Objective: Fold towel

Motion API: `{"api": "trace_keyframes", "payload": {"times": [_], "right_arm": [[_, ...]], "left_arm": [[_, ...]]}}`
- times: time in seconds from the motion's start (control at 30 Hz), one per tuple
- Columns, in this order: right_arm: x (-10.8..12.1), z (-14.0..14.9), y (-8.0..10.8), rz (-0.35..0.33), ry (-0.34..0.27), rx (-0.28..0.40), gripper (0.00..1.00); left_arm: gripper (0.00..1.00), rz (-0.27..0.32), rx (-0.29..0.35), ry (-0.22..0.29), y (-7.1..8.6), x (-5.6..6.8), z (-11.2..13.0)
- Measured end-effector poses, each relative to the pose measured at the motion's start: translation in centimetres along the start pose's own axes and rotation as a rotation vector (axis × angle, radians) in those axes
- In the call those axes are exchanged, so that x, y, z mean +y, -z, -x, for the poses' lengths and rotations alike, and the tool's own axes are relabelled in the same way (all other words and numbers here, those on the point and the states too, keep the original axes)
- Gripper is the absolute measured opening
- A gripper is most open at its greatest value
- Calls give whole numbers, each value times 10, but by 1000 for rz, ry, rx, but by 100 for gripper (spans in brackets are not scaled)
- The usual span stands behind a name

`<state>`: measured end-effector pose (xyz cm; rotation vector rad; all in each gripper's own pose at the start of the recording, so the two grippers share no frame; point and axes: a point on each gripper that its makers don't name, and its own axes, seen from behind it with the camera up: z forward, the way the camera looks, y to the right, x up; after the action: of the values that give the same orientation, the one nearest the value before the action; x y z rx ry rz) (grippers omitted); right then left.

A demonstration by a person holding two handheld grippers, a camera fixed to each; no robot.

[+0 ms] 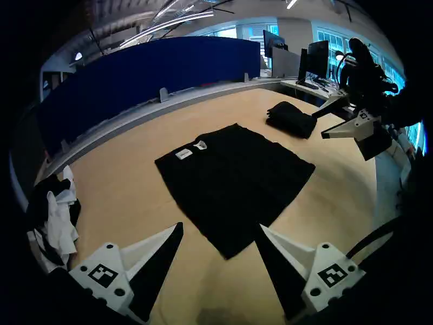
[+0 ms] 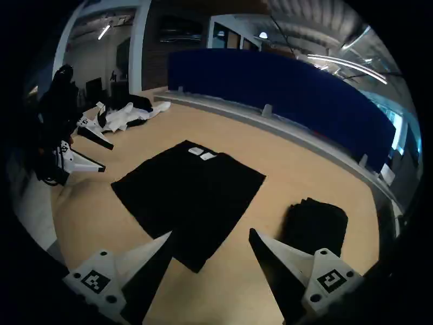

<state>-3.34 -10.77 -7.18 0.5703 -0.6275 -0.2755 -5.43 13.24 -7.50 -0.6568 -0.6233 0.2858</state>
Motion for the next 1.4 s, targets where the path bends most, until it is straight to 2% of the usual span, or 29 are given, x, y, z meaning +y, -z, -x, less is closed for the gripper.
{"api": "trace_keyframes", "payload": {"times": [0.4, 0.67, 0.9, 1.0, 1.13, 1.4], "right_arm": [[-12, 45, -16, -52, 8, -101, 100], [-18, 65, -23, -80, 22, -147, 97], [-19, 75, -28, -90, 14, -171, 87], [-21, 78, -29, -101, 3, -179, 84], [-24, 82, -32, -113, 0, -194, 74], [-29, 87, -38, -119, 7, -204, 73]], "left_arm": [[94, 61, -135, 9, -19, 14, 45], [94, 86, -176, 26, -32, 18, 52], [93, 100, -219, 20, -34, 22, 58], [92, 100, -237, 12, -34, 23, 62], [88, 87, -243, 10, -35, 22, 61], [74, 73, -259, -2, -33, 19, 61]]}}
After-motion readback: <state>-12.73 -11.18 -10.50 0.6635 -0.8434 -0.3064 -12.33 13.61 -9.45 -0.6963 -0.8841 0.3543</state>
